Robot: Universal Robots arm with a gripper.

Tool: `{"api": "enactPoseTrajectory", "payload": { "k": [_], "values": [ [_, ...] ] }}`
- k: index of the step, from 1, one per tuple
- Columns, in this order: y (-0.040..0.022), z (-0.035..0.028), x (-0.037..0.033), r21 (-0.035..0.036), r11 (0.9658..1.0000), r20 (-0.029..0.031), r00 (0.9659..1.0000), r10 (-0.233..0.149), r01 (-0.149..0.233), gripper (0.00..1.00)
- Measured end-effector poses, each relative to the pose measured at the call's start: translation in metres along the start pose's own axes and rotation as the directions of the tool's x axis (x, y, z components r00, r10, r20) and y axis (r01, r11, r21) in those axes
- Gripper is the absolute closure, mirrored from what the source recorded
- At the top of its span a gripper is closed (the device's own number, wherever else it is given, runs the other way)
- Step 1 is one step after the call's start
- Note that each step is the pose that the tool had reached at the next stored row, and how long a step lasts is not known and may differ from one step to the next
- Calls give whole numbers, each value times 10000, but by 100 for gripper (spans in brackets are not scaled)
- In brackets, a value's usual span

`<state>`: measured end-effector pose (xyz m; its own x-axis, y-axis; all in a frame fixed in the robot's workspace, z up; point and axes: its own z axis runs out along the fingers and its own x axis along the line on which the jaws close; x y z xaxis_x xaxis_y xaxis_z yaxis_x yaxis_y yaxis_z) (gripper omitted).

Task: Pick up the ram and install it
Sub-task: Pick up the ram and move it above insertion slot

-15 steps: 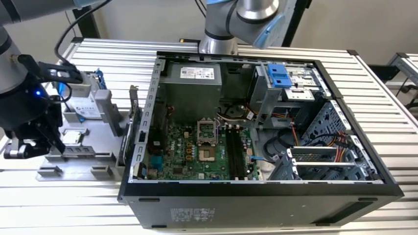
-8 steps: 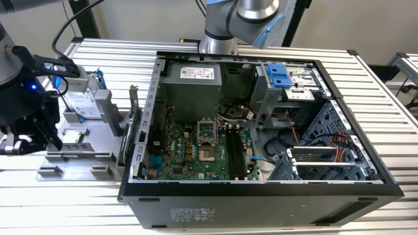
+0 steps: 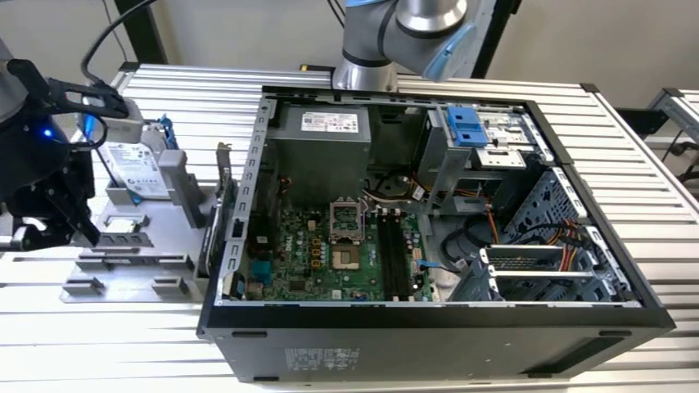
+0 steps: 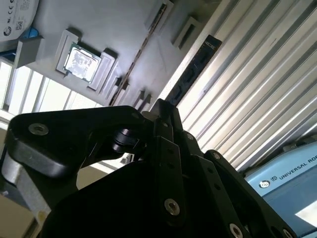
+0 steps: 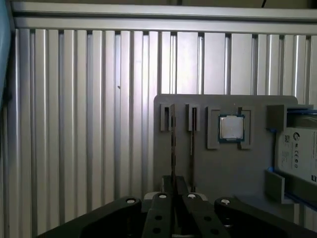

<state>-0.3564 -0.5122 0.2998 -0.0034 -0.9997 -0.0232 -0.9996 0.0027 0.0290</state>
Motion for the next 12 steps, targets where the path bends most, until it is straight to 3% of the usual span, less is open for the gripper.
{"api": "enactPoseTrajectory", "payload": {
  "k": [12],
  "values": [
    [5,-187,-4,1,10000,1,10000,-1,1,100]
  ]
}}
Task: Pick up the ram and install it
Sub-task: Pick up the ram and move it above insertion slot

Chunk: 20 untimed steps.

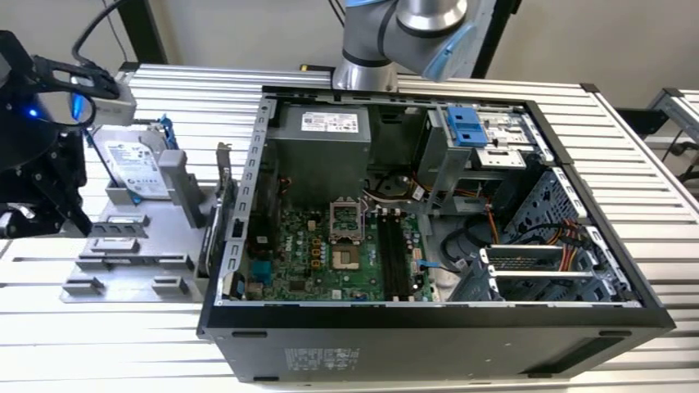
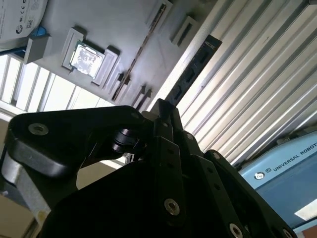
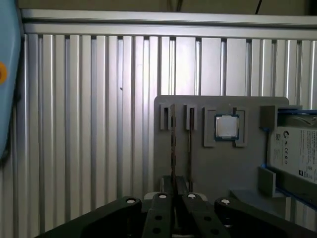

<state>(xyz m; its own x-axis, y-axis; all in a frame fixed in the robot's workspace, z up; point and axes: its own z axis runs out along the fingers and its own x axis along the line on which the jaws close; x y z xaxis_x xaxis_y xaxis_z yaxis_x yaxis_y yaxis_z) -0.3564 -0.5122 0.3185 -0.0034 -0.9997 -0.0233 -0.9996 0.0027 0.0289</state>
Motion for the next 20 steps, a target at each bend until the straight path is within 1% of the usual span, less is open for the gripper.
{"api": "enactPoseTrajectory", "payload": {
  "k": [20],
  "values": [
    [9,-314,-8,0,10000,-1,10000,1,-1,100]
  ]
}}
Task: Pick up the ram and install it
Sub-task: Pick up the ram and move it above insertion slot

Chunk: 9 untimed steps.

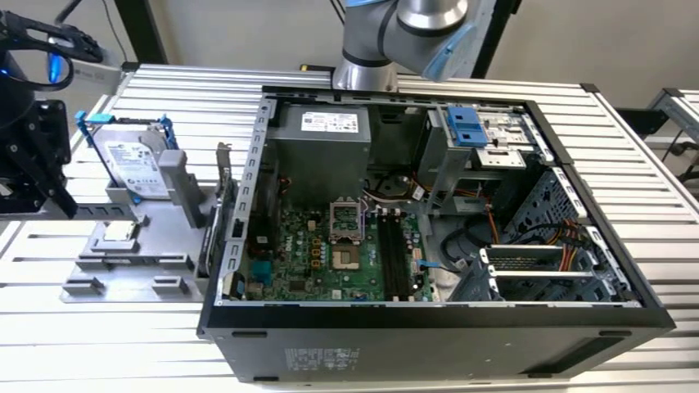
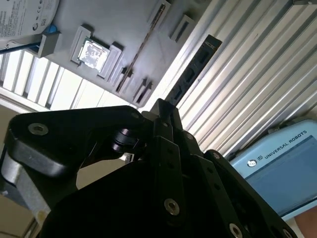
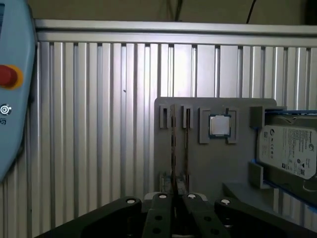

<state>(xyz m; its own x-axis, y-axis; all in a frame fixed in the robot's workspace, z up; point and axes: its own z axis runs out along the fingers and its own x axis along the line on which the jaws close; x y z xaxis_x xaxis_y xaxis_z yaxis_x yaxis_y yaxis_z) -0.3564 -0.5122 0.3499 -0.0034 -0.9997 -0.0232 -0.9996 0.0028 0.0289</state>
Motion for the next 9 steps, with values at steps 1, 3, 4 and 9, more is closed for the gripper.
{"api": "enactPoseTrajectory", "payload": {
  "k": [1,3,4,9],
  "values": [
    [1,-17,0,0,10000,0,10000,0,0,100],
    [1,-51,-1,0,10000,0,10000,0,0,100],
    [2,-68,-2,0,10000,0,10000,0,0,100],
    [5,-154,-4,-1,10000,-1,10000,0,0,100]
  ]
}}
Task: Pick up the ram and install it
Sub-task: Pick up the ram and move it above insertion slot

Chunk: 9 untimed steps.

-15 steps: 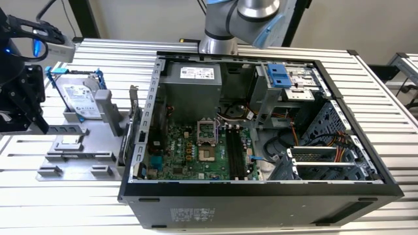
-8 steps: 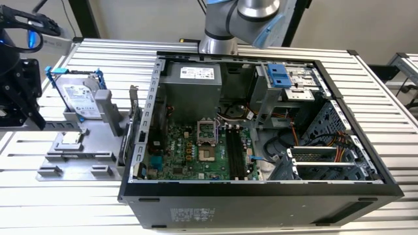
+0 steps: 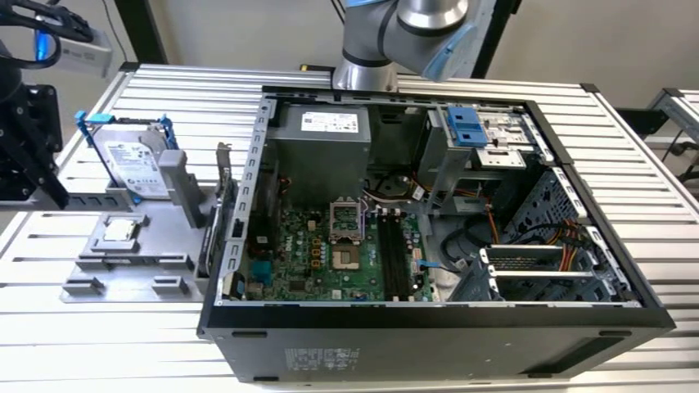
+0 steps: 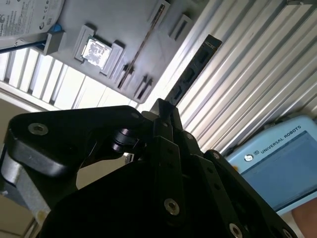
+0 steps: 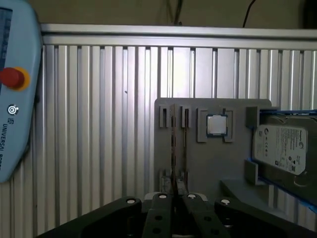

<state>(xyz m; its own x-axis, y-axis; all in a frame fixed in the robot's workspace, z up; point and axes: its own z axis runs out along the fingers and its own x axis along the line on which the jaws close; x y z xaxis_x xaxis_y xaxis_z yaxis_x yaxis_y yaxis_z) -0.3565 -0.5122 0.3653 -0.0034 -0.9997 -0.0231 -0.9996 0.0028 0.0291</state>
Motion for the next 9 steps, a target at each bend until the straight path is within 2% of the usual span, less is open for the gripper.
{"api": "enactPoseTrajectory", "payload": {
  "k": [9],
  "values": [
    [4,-152,-3,2,10000,1,10000,0,0,100]
  ]
}}
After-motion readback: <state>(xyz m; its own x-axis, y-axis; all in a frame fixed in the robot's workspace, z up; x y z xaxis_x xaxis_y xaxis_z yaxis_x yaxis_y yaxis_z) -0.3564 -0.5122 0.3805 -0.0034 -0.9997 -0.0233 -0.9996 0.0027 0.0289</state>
